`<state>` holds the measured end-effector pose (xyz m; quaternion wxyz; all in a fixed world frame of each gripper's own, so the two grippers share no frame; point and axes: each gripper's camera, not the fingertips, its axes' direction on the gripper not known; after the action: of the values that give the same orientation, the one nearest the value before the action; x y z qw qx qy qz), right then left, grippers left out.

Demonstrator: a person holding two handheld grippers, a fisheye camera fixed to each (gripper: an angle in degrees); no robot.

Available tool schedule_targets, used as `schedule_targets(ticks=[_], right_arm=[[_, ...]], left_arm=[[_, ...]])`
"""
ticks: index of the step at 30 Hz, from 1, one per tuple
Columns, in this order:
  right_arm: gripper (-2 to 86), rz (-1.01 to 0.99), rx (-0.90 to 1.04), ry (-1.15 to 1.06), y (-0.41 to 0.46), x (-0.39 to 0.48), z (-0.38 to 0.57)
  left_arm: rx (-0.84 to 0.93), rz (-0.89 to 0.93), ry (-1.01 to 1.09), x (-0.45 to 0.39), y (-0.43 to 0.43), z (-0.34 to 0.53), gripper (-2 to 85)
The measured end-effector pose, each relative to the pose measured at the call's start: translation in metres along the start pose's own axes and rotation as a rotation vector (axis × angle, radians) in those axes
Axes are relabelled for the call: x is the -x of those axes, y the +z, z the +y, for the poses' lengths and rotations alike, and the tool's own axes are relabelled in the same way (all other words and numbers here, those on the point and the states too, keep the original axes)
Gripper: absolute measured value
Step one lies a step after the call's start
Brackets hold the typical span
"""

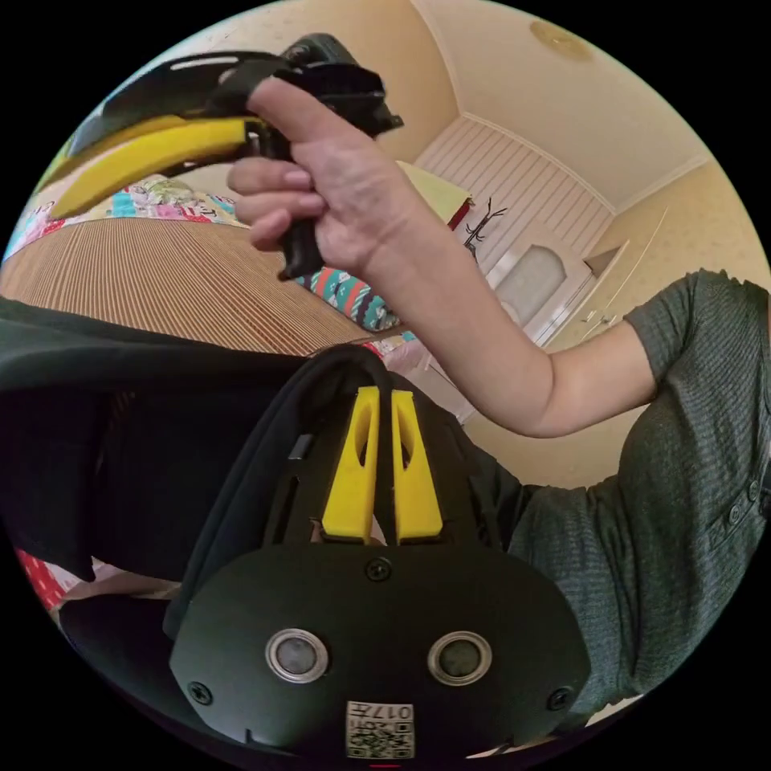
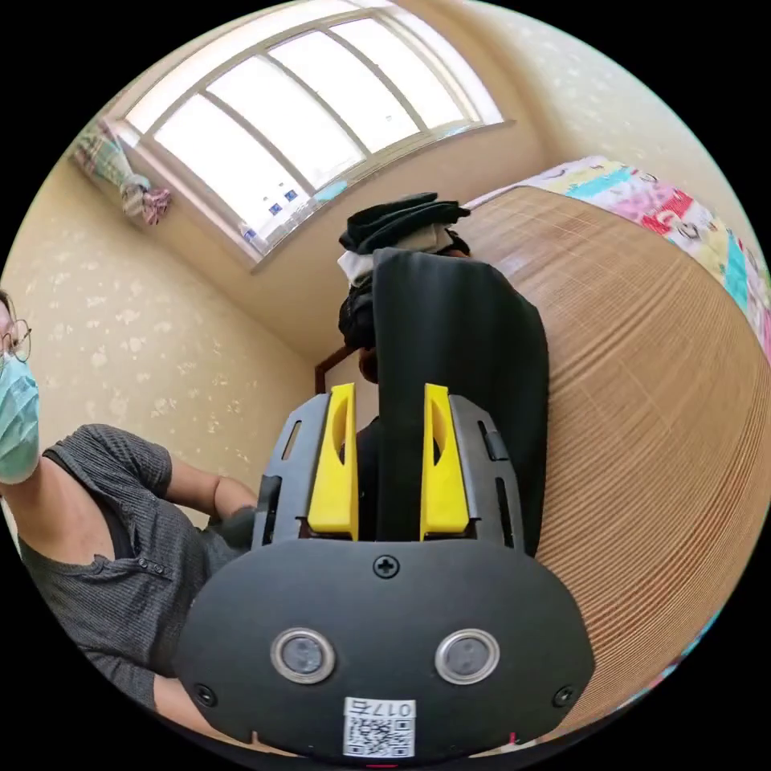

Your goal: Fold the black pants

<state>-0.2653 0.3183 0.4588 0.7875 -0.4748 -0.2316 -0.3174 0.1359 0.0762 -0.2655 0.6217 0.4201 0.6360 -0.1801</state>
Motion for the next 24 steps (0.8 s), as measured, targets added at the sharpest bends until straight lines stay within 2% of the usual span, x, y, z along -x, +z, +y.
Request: schedule_targets(ticks=[2,6,10,13,15,17,18,20,21,23,24], right_arm=[[12.7,0.084,0.094,-0.146,0.049,0.022,-0.074],[13.9,0.171,0.171,-0.215,0.123,0.024,-0.173],[13.7,0.151,0.248,-0.103,0.198,-0.024,-0.247],[7.0,0.192,0.308,0.020,0.227,-0.078,-0.253],[4.6,0.067,0.288,0.076,0.220,-0.110,-0.244],[3.5,-0.211,0.203,0.180,0.190,-0.157,-0.225],[3.3,-0.279,0.180,0.193,0.181,-0.167,-0.218],[2.9,-0.498,0.091,0.194,0.147,-0.200,-0.186],[2.9,-0.544,0.073,0.192,0.139,-0.207,-0.177],[2.7,-0.713,0.019,0.187,0.112,-0.225,-0.140],[2.6,-0.754,0.010,0.186,0.107,-0.227,-0.130]], left_arm=[[-0.009,0.056,0.025,-0.011,0.010,0.003,0.6],[0.063,0.134,0.127,-0.034,0.024,0.002,0.7],[0.097,0.138,0.160,-0.039,0.022,0.007,1.1],[0.052,0.171,0.076,-0.014,0.002,0.018,2.1],[0.012,0.161,0.003,0.005,-0.020,0.027,3.1],[-0.118,-0.042,-0.116,0.024,-0.067,0.047,5.8],[-0.163,-0.123,-0.154,0.027,-0.080,0.053,6.7],[-0.407,-0.367,-0.321,0.038,-0.138,0.082,8.7],[-0.486,-0.397,-0.362,0.040,-0.153,0.090,8.7],[-0.765,-0.466,-0.499,0.053,-0.199,0.115,8.9],[-0.804,-0.476,-0.523,0.058,-0.205,0.117,9.0]])
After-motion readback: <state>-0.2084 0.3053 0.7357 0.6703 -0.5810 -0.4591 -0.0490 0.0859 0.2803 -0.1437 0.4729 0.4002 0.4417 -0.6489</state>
